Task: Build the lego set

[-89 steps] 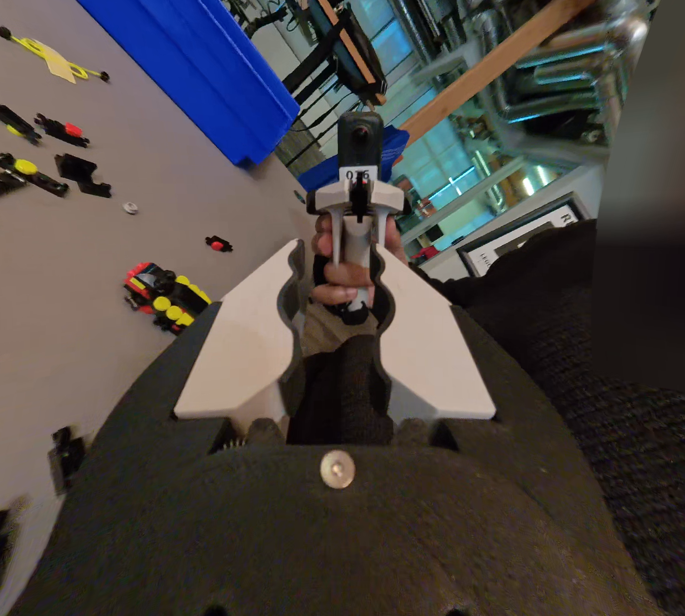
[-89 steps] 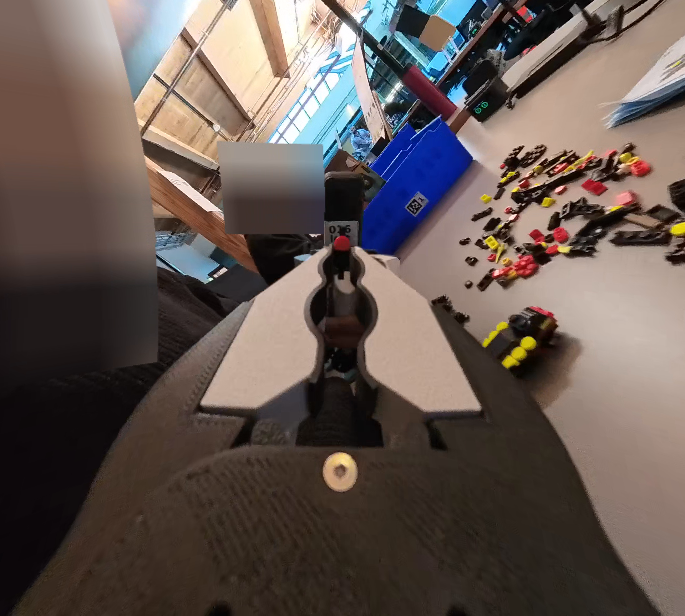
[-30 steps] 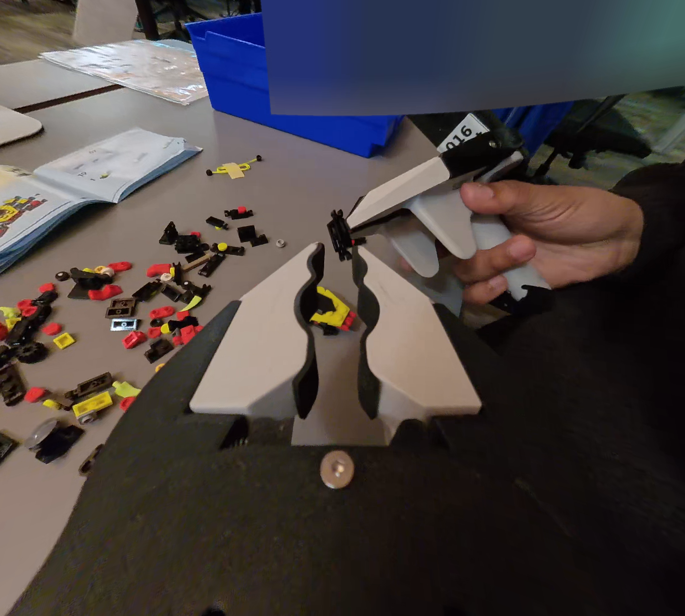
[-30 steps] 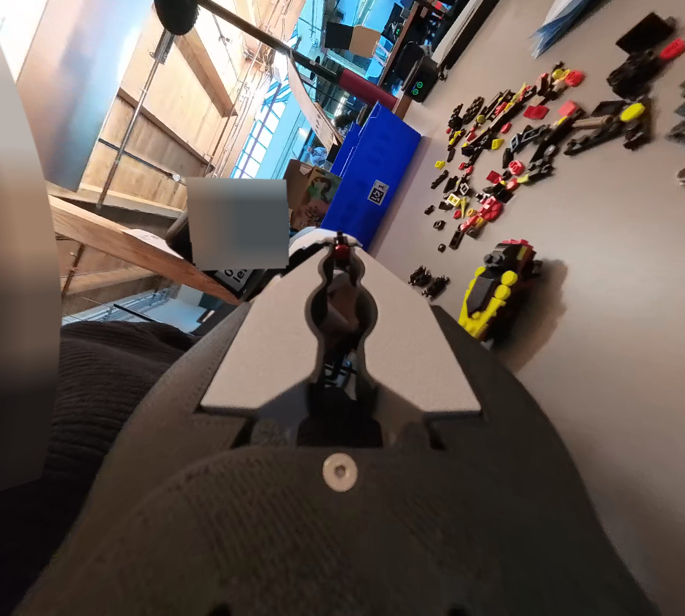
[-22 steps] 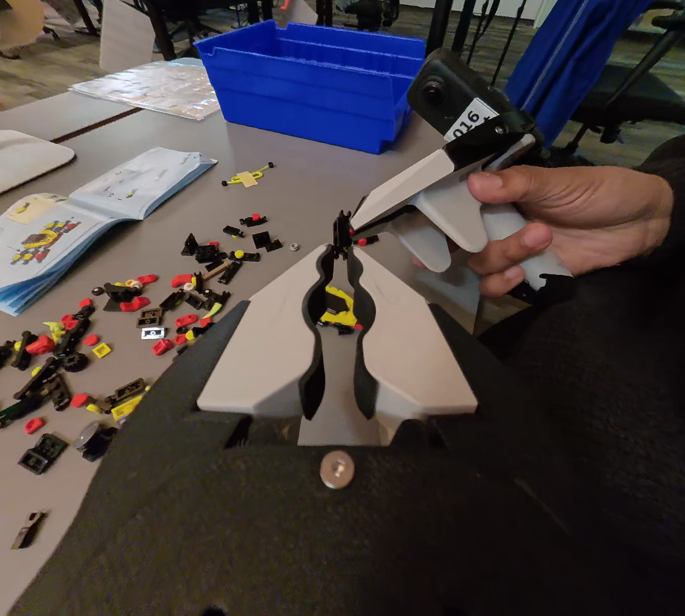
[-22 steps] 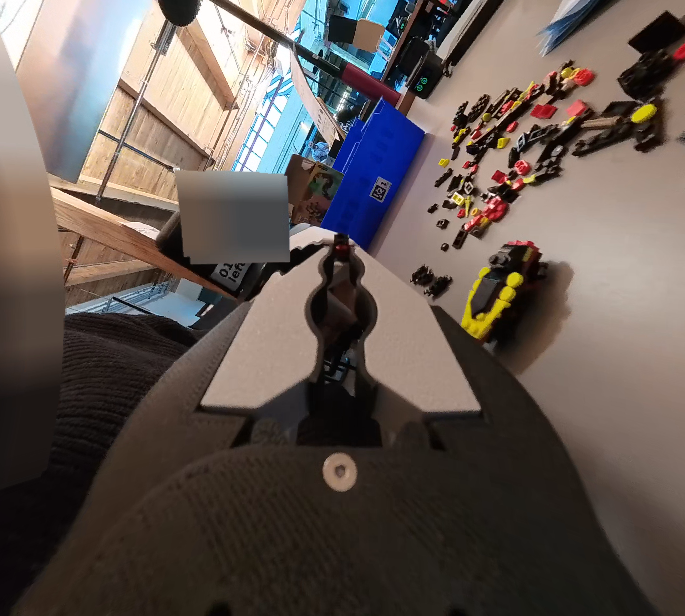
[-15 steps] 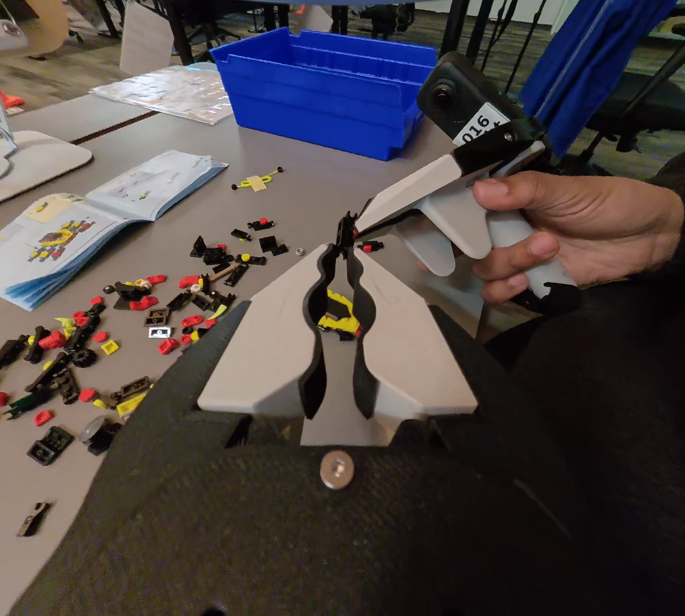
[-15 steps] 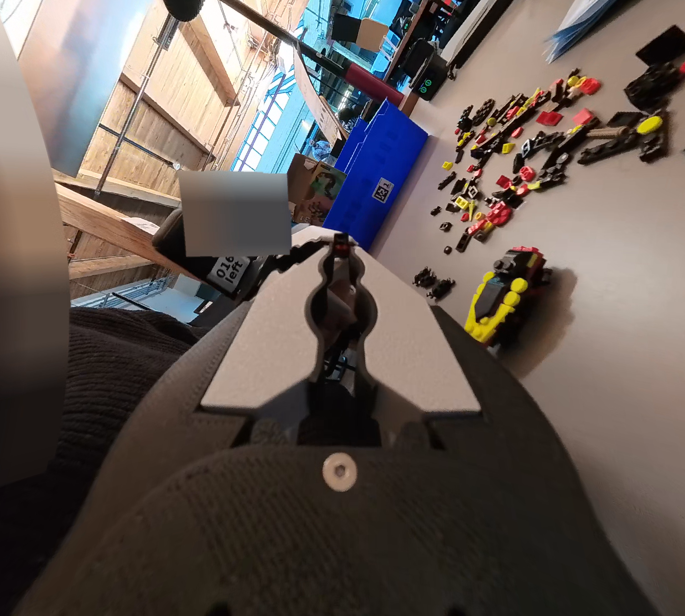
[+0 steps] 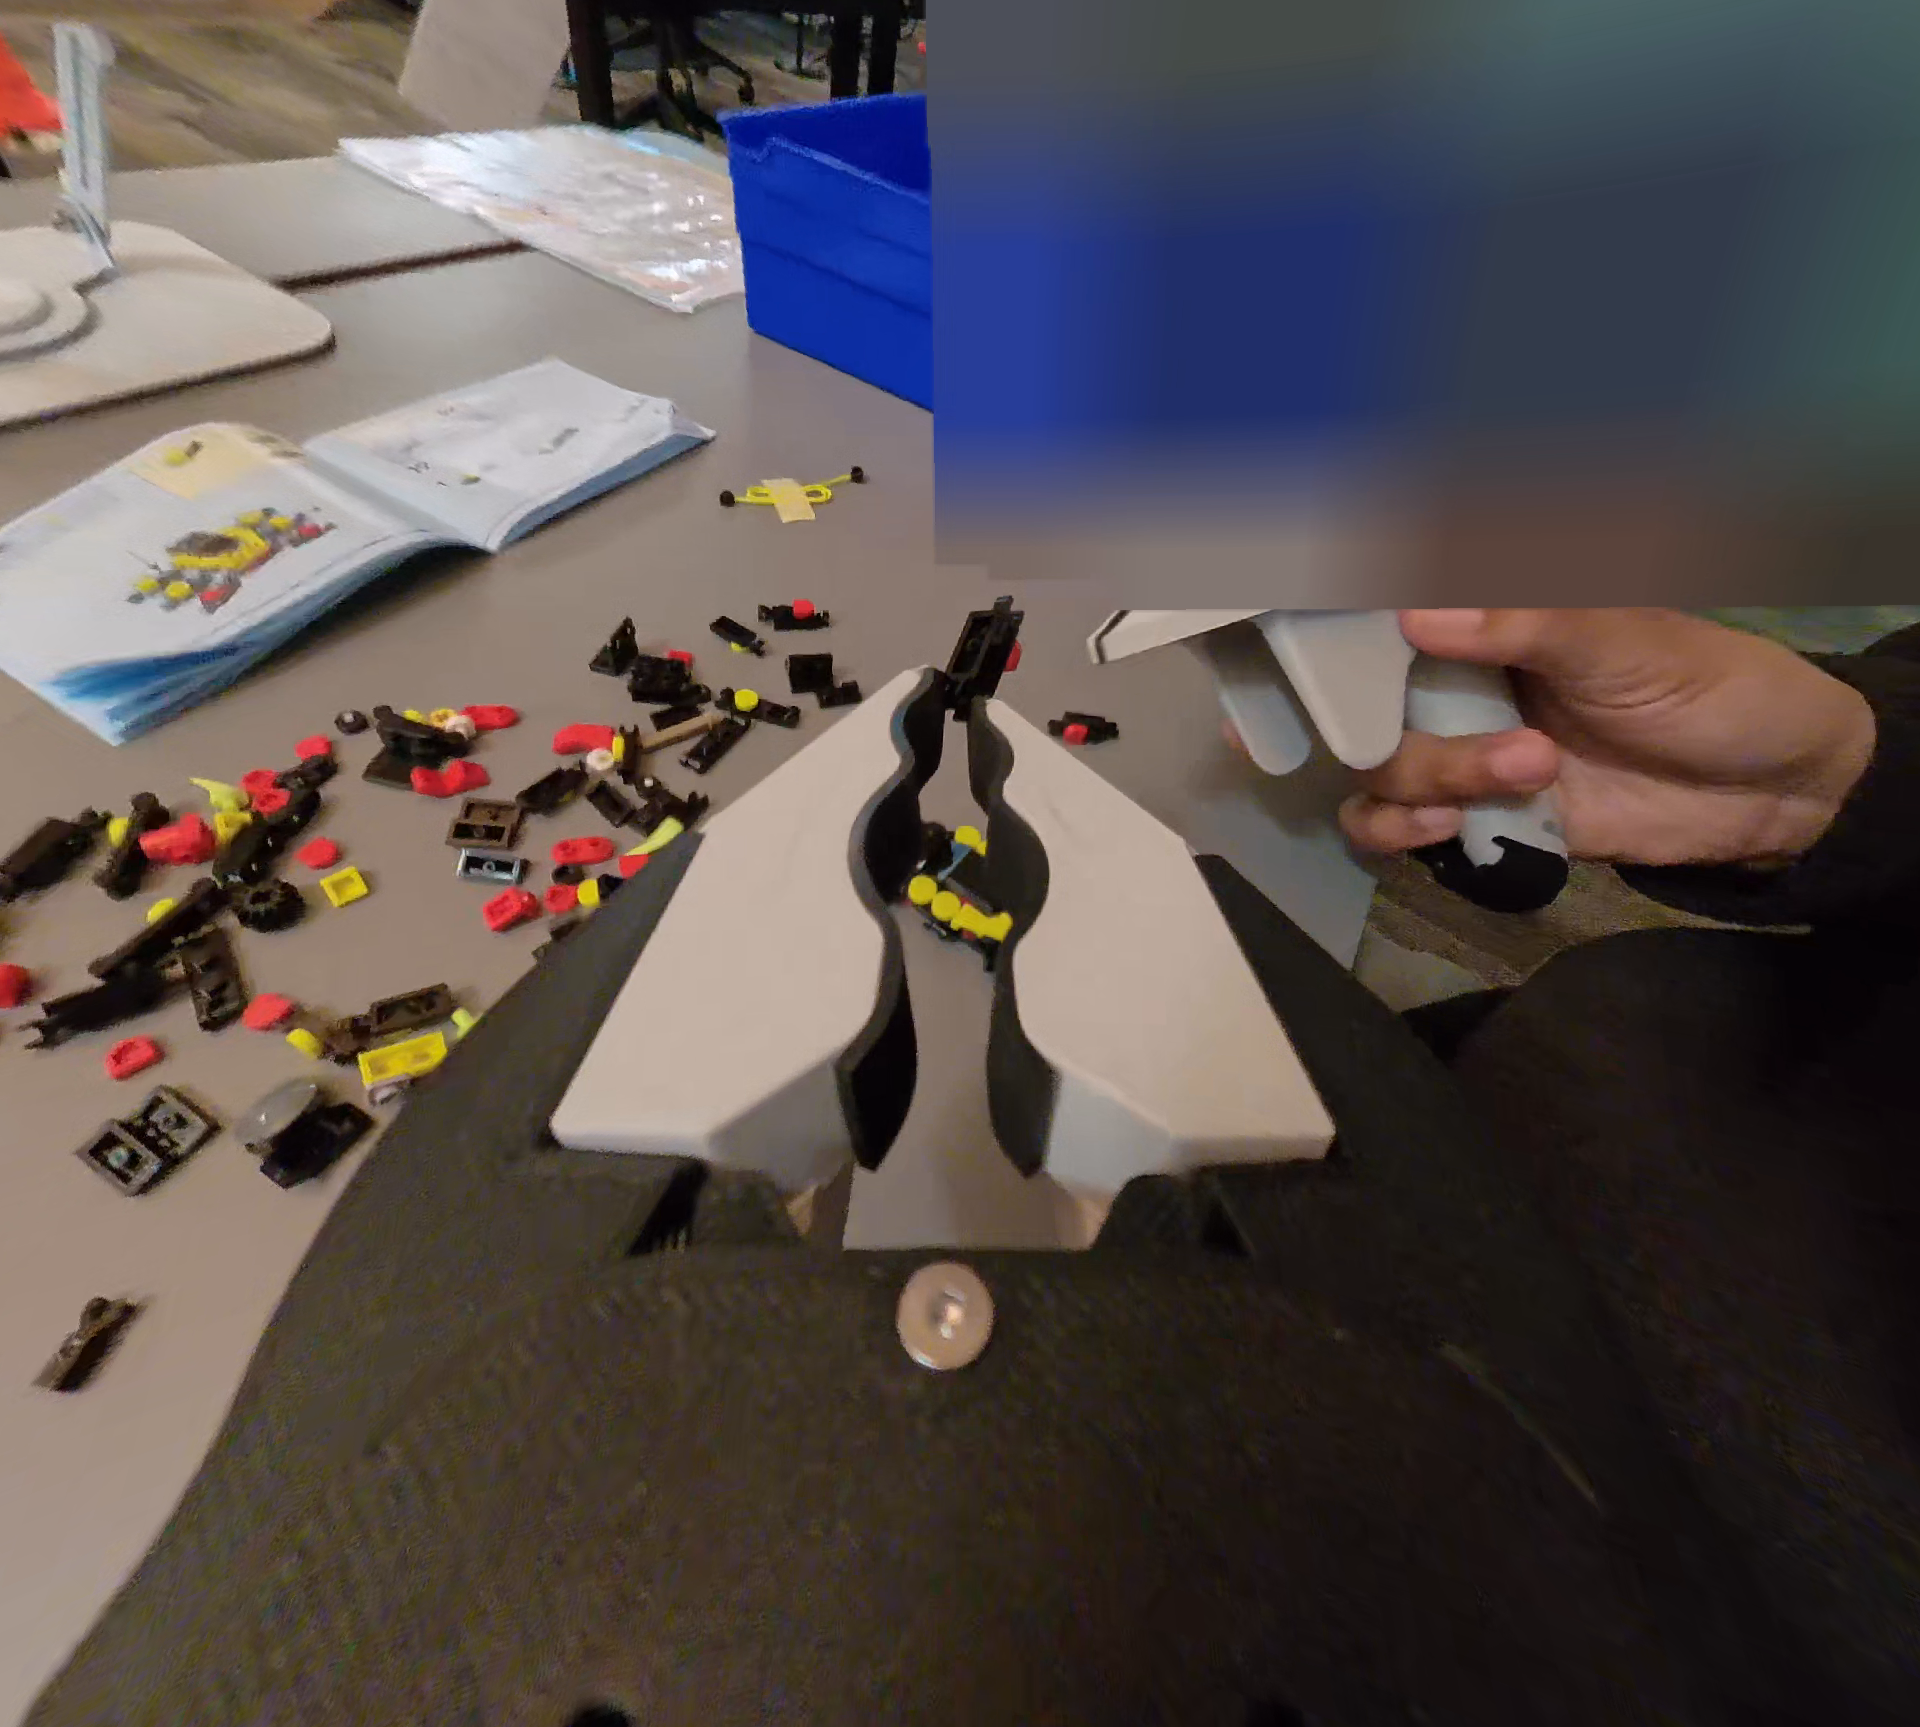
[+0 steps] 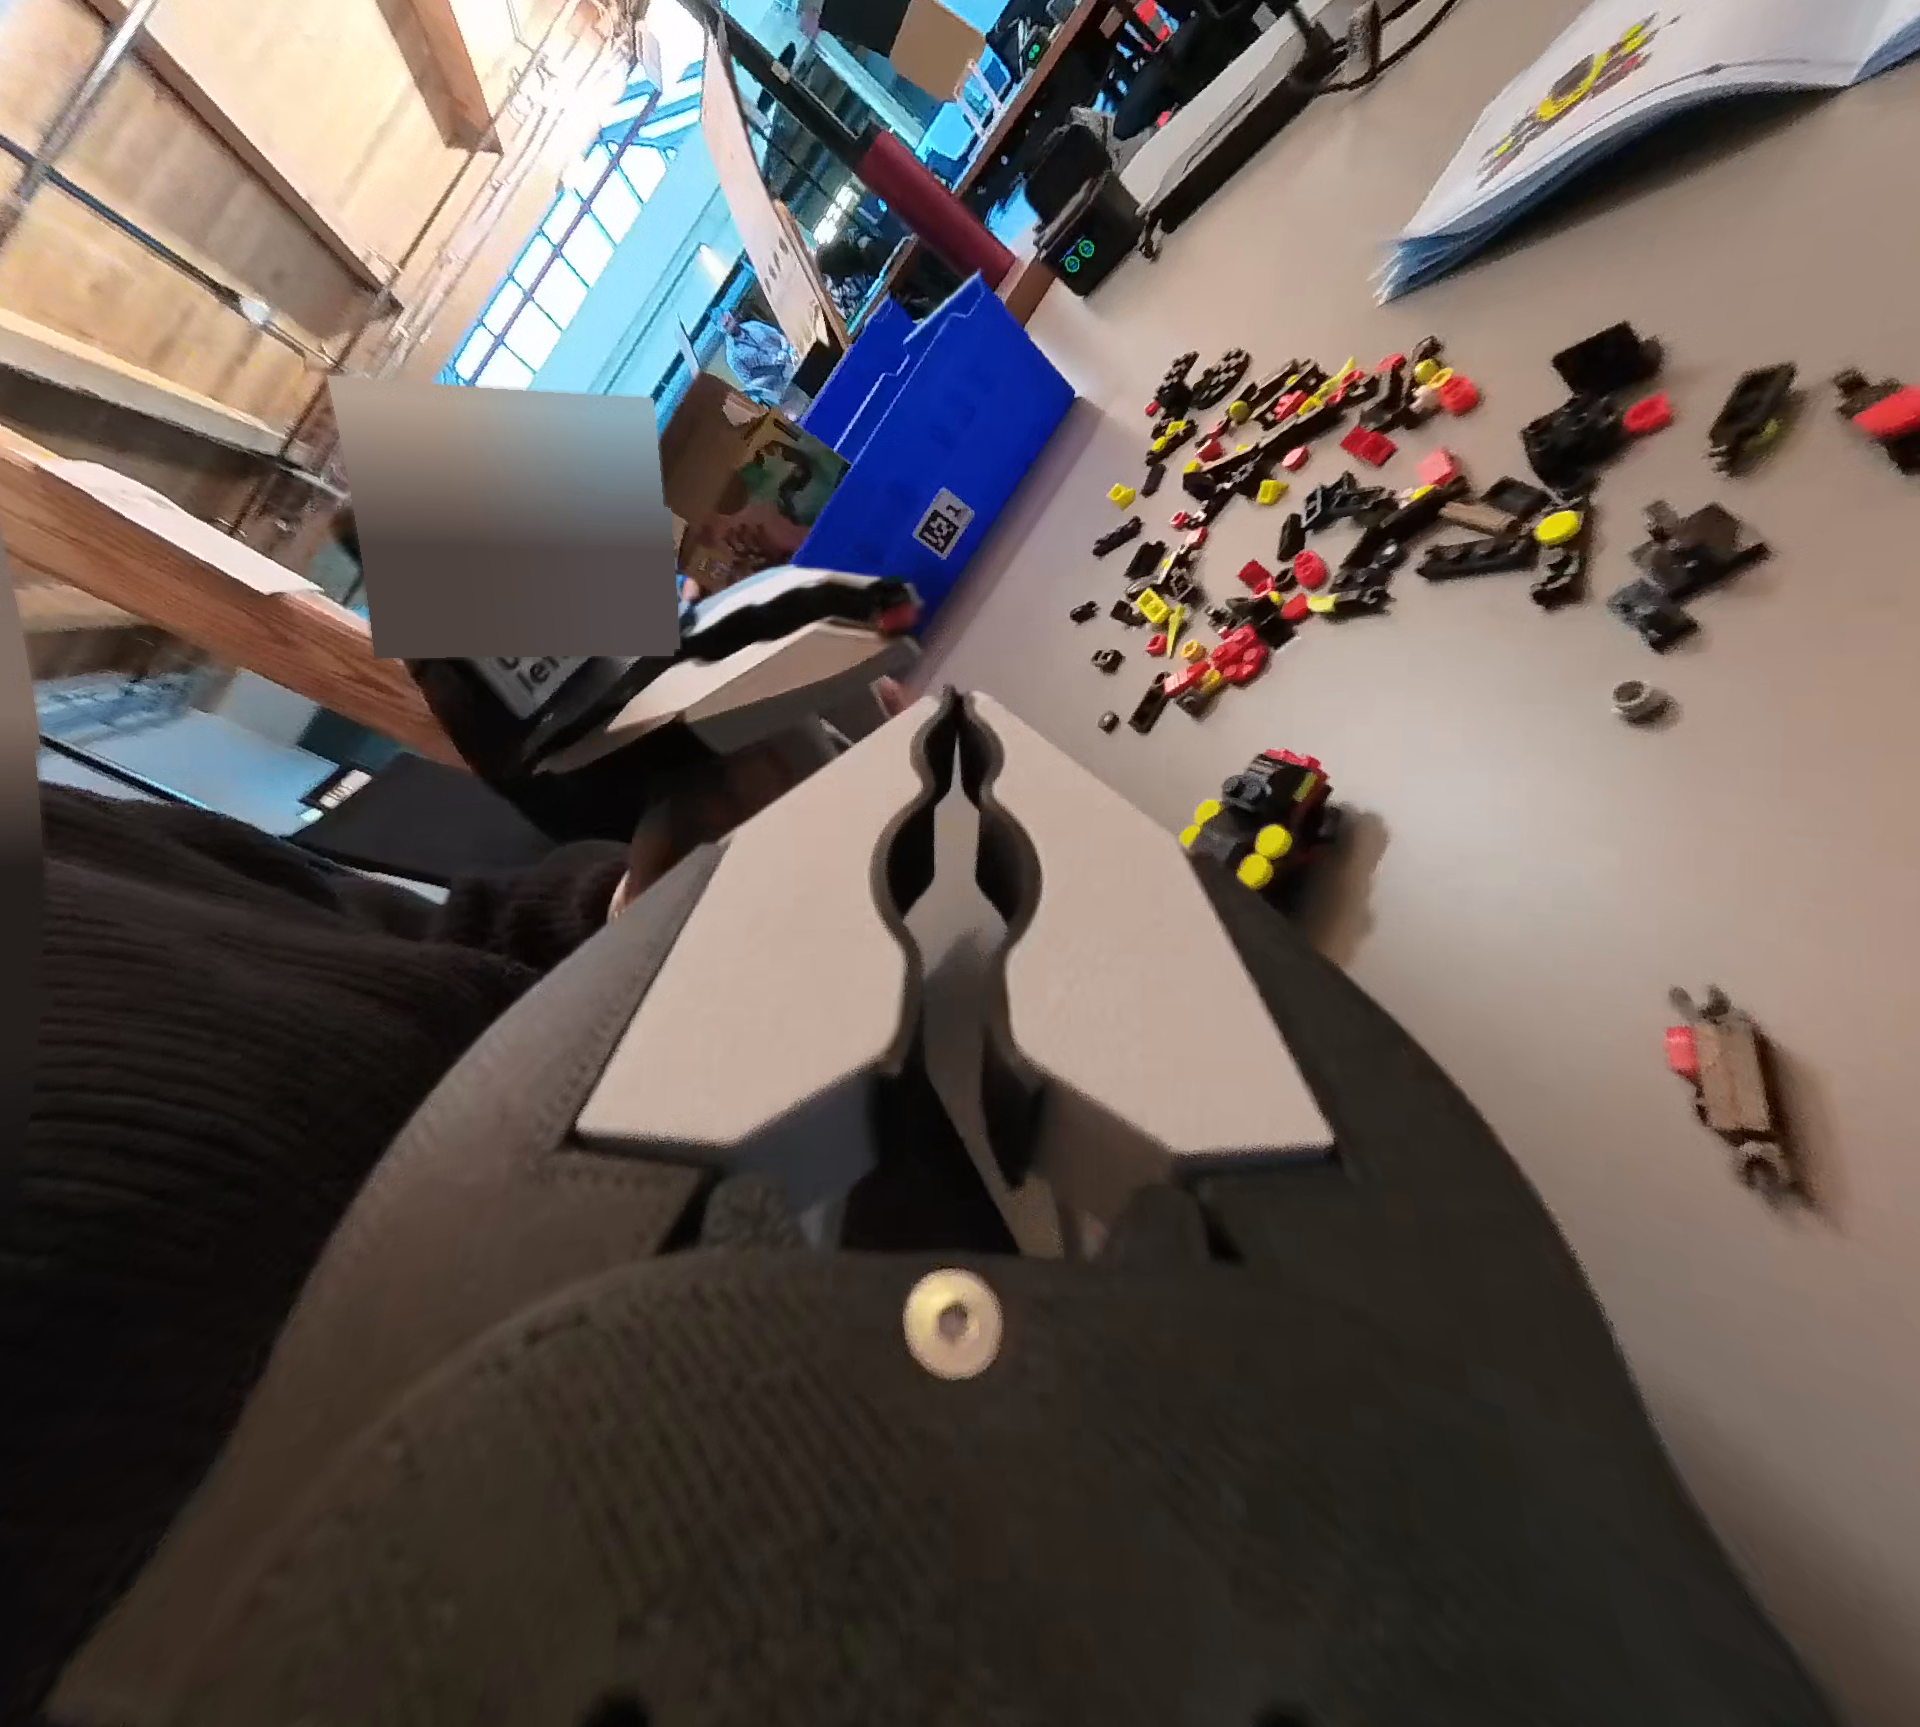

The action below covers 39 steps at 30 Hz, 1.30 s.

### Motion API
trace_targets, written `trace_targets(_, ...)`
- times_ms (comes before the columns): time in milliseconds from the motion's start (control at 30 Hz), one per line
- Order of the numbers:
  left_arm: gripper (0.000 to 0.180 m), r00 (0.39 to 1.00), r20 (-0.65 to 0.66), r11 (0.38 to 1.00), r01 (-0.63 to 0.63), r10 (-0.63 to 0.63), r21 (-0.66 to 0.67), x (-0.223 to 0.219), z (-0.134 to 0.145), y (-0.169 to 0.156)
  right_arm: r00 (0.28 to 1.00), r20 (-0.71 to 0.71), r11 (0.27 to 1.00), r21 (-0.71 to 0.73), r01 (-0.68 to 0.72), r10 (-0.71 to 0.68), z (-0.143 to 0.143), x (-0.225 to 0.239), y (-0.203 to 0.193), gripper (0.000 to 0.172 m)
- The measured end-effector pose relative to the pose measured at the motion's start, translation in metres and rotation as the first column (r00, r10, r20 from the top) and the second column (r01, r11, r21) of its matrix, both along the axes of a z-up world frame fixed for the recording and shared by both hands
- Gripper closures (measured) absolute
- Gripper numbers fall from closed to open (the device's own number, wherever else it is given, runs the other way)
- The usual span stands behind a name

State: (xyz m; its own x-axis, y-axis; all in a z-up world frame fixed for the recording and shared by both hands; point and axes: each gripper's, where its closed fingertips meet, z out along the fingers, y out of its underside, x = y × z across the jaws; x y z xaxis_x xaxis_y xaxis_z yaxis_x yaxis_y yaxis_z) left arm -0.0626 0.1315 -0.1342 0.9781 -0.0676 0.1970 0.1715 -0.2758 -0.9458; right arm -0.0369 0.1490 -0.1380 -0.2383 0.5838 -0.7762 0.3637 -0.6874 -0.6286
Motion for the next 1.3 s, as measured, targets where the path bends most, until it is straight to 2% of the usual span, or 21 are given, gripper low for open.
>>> trace_targets(167, 0.179, 0.979, 0.202, 0.999, 0.021, -0.011, -0.043, -0.003, -0.016, 0.002, 1.000, 0.004, 0.999, 0.027, -0.021, 0.021, -0.004, -0.004, -0.009, 0.171)
trace_targets(233, 0.179, 0.972, 0.234, 0.999, 0.028, -0.018, -0.038, -0.001, -0.016, 0.003, 1.000, -0.009, 0.999, 0.028, -0.019, 0.020, -0.002, -0.007, -0.014, 0.160)
trace_targets(333, 0.179, 0.970, 0.240, 0.998, 0.049, -0.042, -0.026, 0.005, -0.014, 0.003, 1.000, -0.019, 1.000, 0.027, -0.010, 0.010, -0.001, -0.010, -0.018, 0.151)
trace_targets(433, 0.179, 0.972, 0.223, 0.997, 0.078, -0.071, -0.020, 0.012, -0.013, 0.003, 1.000, -0.023, 1.000, 0.010, 0.008, -0.008, 0.000, -0.012, -0.015, 0.150)
trace_targets(533, 0.178, 0.975, 0.201, 0.995, 0.102, -0.097, -0.012, 0.019, -0.011, 0.004, 1.000, -0.013, 1.000, -0.019, -0.004, 0.003, -0.003, -0.011, -0.015, 0.153)
trace_targets(600, 0.178, 0.978, 0.183, 0.994, 0.106, -0.102, -0.012, 0.021, -0.010, 0.004, 0.999, -0.021, 0.999, -0.042, -0.024, 0.023, -0.001, -0.010, -0.018, 0.165)
trace_targets(733, 0.178, 0.978, 0.176, 0.993, 0.115, -0.112, -0.008, 0.022, -0.011, 0.004, 0.999, -0.012, 0.998, -0.047, -0.035, 0.035, -0.001, -0.009, -0.019, 0.166)
trace_targets(800, 0.178, 0.986, 0.123, 0.994, 0.111, -0.110, -0.004, 0.023, -0.011, 0.004, 0.999, -0.010, 0.997, -0.066, -0.035, 0.035, -0.001, -0.009, -0.019, 0.166)
trace_targets(867, 0.166, 0.998, -0.002, 0.998, 0.062, -0.062, 0.001, 0.018, -0.011, 0.006, 0.999, -0.010, 0.995, -0.097, -0.032, 0.032, -0.001, -0.009, -0.017, 0.166)
trace_targets(933, 0.171, 0.990, -0.121, 0.997, 0.071, -0.069, 0.013, 0.019, -0.009, 0.005, 0.999, -0.007, 0.991, -0.129, -0.038, 0.037, -0.001, -0.008, -0.018, 0.166)
trace_targets(1033, 0.176, 0.976, -0.205, 0.996, 0.084, -0.079, 0.017, 0.024, -0.009, 0.005, 0.999, -0.001, 0.980, -0.197, -0.042, 0.043, -0.002, -0.007, -0.018, 0.166)
trace_targets(1133, 0.170, 0.944, -0.320, 0.995, 0.096, -0.085, 0.018, 0.023, -0.010, 0.006, 0.998, 0.008, 0.952, -0.300, -0.057, 0.062, -0.004, -0.006, -0.018, 0.167)
trace_targets(1200, 0.168, 0.929, -0.354, 0.992, 0.122, -0.108, 0.020, 0.026, -0.011, 0.005, 0.998, 0.012, 0.938, -0.340, -0.061, 0.069, -0.005, -0.005, -0.017, 0.166)
trace_targets(1300, 0.171, 0.935, -0.328, 0.988, 0.154, -0.139, 0.021, 0.031, -0.011, 0.004, 0.995, 0.016, 0.933, -0.352, -0.082, 0.094, -0.005, -0.003, -0.020, 0.167)
